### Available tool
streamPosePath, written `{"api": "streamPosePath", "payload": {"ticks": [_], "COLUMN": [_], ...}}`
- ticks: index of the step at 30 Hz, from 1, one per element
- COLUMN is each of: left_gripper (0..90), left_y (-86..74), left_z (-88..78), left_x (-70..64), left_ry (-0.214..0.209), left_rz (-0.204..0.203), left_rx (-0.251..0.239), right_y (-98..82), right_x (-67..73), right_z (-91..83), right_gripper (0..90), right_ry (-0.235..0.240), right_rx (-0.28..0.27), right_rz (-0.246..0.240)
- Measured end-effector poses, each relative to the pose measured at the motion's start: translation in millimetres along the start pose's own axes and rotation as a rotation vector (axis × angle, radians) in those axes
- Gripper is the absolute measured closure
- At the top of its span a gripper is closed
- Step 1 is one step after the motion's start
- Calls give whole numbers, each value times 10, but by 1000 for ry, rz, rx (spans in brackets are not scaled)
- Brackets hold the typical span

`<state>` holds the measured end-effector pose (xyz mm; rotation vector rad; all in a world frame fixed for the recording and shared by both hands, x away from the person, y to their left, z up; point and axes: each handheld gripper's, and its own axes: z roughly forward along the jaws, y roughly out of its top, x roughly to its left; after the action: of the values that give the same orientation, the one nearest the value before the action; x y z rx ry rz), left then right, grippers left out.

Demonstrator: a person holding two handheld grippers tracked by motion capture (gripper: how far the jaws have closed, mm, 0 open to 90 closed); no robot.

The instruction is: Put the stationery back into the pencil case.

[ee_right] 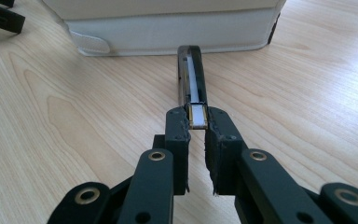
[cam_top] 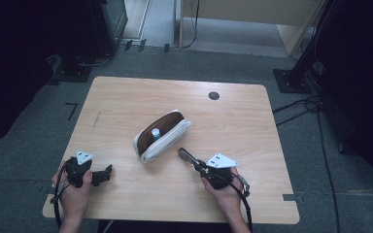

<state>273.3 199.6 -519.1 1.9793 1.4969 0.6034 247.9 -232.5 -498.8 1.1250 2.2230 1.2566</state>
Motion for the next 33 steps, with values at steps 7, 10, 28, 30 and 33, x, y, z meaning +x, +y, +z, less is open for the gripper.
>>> {"api": "streamPosePath", "payload": {"ticks": [7, 10, 28, 30, 33], "left_gripper": [0, 0, 0, 0, 0], "left_y": [0, 0, 0, 0, 0], "left_z": [0, 0, 0, 0, 0], "left_x": [-1, 0, 0, 0, 0], "left_ry": [0, 0, 0, 0, 0], "left_rz": [-1, 0, 0, 0, 0], "left_rx": [0, 0, 0, 0, 0], "right_y": [-60, -111, -158, -153, -144], "right_x": [-27, -35, -33, -33, -33], "right_z": [55, 95, 186, 193, 207], "right_gripper": [802, 801, 743, 731, 715], "right_ry": [5, -2, -12, -18, -27], "right_rx": [24, 41, 102, 101, 99], "right_rz": [23, 24, 16, 15, 16]}}
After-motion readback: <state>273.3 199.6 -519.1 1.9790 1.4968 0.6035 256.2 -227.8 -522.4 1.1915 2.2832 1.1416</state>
